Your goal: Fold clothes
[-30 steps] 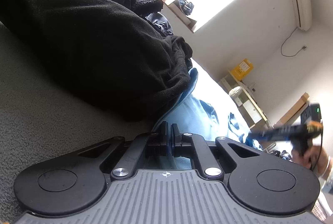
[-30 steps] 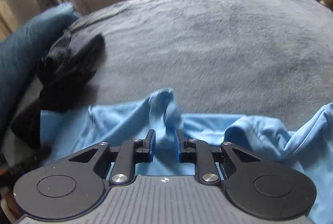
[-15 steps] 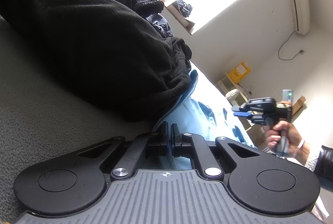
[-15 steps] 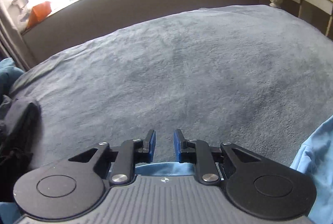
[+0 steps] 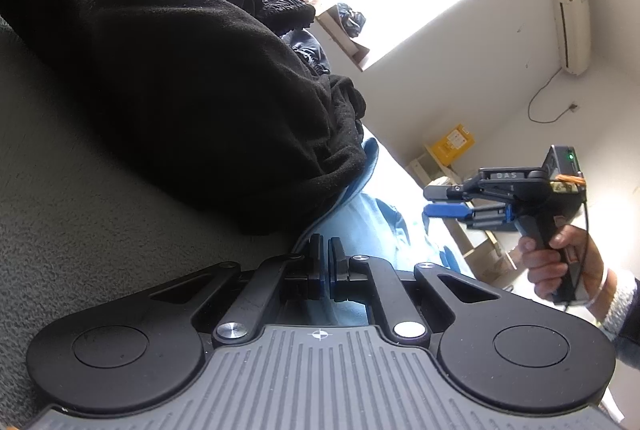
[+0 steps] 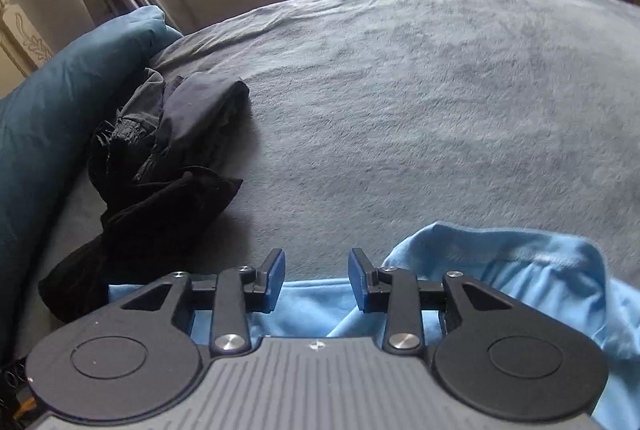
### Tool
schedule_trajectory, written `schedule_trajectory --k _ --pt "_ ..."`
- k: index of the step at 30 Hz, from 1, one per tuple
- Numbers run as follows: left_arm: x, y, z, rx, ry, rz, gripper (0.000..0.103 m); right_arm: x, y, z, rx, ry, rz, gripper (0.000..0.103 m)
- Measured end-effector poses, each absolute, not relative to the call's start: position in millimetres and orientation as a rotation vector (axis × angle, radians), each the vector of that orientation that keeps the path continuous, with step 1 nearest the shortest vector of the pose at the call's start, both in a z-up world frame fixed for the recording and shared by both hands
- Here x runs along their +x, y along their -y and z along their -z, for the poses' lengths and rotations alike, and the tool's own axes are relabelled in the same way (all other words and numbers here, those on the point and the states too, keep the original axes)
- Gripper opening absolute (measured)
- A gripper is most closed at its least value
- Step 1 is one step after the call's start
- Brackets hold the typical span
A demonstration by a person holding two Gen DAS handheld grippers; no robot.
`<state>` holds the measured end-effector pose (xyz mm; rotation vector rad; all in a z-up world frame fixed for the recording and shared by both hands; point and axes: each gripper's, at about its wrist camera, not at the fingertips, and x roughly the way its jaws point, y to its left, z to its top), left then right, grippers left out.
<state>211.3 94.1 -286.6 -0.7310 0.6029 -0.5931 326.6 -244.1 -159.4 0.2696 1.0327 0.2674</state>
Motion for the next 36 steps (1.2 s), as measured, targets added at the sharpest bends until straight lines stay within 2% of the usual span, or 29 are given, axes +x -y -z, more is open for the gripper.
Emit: schedule_trajectory --k 6,8,15,16,18,20,23,24,27,28,32,36 --pt "211 -95 283 -0.721 -0.61 0.587 0.005 300 199 160 0.318 -1.054 -0.386 0.038" --pt "210 -96 282 -0.719 -0.611 0.586 0.005 291 171 155 0.284 -1.033 -0.448 0.049" --pt "210 -97 276 -0.722 -0.613 0.592 0.005 282 94 161 0.17 -0.997 -0.447 0.049" --pt "209 -98 275 -0.724 -0.61 0.596 0.005 285 91 166 0.179 -1.0 -0.421 0.047" --pt "206 -99 271 -0.724 -0.61 0.582 0.006 286 93 172 0.223 -0.994 -0.392 0.033" --pt "197 -103 260 -0.726 -0.603 0.561 0.016 285 99 174 0.266 -0.978 -0.368 0.013" --pt "183 -116 241 -0.739 -0.536 0.535 0.033 280 110 173 0.314 -0.956 -0.339 0.008" --pt "182 -120 236 -0.731 -0.519 0.513 0.035 277 113 171 0.325 -0.95 -0.335 0.007" --pt "212 -119 243 -0.707 -0.67 0.477 0.033 269 124 167 0.347 -0.928 -0.325 0.004" --pt "222 -114 243 -0.67 -0.685 0.482 0.03 266 128 166 0.356 -0.922 -0.324 0.004" --pt "266 -81 236 -0.468 -0.702 0.466 0.031 252 142 169 0.387 -0.92 -0.302 0.004" --pt "317 -46 225 -0.215 -0.657 0.387 0.024 243 149 179 0.406 -0.953 -0.269 0.004"
